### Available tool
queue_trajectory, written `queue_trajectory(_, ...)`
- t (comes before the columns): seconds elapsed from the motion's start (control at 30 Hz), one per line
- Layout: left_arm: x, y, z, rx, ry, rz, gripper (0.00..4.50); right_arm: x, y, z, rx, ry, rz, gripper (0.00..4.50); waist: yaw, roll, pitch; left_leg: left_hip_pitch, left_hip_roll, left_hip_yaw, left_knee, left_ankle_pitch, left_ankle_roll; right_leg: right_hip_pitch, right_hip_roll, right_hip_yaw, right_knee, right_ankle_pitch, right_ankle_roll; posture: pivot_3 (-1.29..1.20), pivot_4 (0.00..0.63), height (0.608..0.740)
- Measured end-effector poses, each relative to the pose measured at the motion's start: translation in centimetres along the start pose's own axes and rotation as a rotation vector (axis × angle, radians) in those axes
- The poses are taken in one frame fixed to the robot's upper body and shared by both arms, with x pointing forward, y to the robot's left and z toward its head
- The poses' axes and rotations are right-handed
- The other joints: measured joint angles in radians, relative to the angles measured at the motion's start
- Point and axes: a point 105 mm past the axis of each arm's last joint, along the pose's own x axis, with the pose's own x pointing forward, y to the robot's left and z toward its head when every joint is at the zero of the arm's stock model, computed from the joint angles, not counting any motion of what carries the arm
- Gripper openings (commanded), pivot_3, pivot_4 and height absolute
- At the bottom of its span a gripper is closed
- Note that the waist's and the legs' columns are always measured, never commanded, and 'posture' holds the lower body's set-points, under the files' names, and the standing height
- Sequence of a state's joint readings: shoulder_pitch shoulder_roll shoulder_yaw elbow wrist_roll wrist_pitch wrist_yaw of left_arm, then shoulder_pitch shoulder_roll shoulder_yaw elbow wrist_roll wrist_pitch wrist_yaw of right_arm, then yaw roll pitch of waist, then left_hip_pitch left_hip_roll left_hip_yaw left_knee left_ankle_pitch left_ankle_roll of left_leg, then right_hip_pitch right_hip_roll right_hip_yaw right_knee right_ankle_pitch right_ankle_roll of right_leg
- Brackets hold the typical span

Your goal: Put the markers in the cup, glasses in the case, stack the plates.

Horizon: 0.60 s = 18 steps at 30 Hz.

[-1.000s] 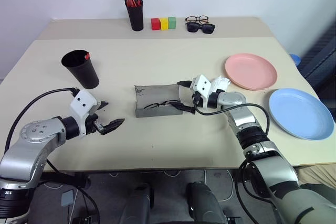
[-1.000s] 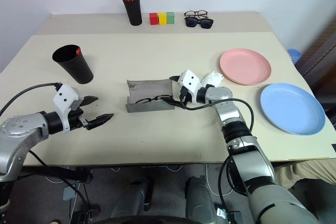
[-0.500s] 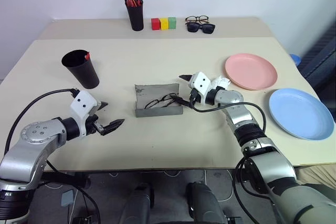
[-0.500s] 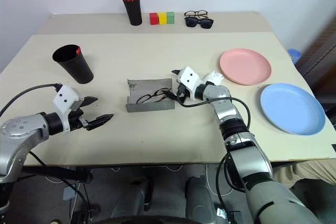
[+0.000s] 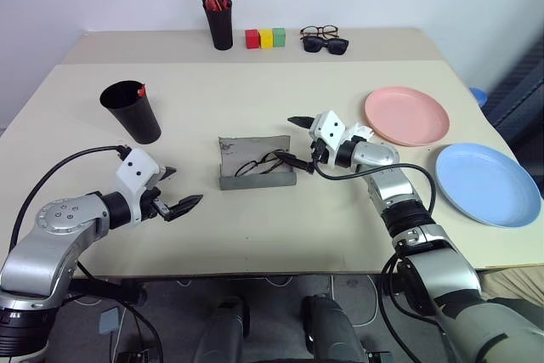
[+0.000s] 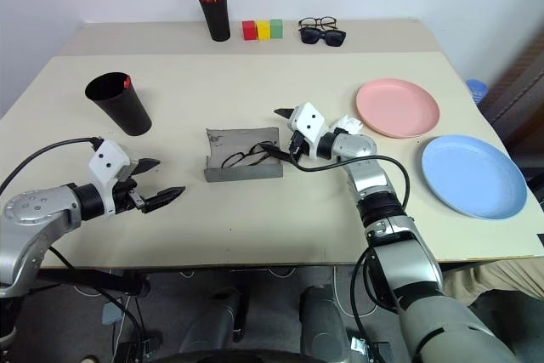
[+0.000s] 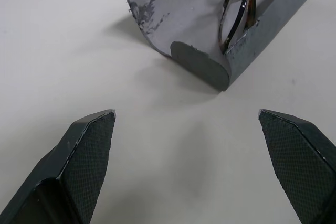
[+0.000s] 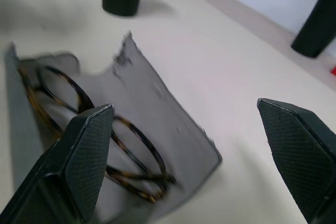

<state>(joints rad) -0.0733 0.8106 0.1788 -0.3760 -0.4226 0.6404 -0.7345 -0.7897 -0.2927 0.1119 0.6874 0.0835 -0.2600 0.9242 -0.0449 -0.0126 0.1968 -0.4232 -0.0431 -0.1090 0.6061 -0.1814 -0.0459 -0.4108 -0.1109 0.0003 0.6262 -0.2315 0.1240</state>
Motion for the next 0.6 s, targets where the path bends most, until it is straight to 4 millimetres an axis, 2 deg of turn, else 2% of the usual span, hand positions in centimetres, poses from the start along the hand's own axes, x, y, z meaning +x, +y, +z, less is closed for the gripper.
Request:
queue_trajectory(0.2, 0.0, -0.1, 0.0, -0.003, -0.003, -0.002, 4.5, 0.0, 0.9, 1.0, 0.052, -0.038, 0.062, 4.45, 0.0, 0.0, 0.0, 0.0, 0.0, 0.0, 0.0, 0.0, 0.0, 0.0, 0.0, 0.0, 0.0, 0.0, 0.0, 0.0, 0.15, 0.74)
queue_trajectory(0.37, 0.0, -0.1, -0.2, -0.007, 0.002, -0.003, 4.5, -0.7, 3.3, 0.3, 0.129, -0.015, 0.198, 4.45, 0.001, 0.0, 0.0, 0.0, 0.0, 0.0, 0.0, 0.0, 0.0, 0.0, 0.0, 0.0, 0.0, 0.0, 0.0, 0.0, 0.15, 0.74)
queue_trajectory(0.6, 0.0, -0.2, -0.5, -0.013, 0.009, -0.005, 4.5, -0.4, 3.9, -0.2, 0.132, 0.01, 0.22, 4.45, 0.0, 0.0, 0.0, 0.0, 0.001, 0.0, 0.0, 0.0, 0.0, 0.0, 0.0, 0.0, 0.0, 0.0, -0.001, 0.0, 0.15, 0.74)
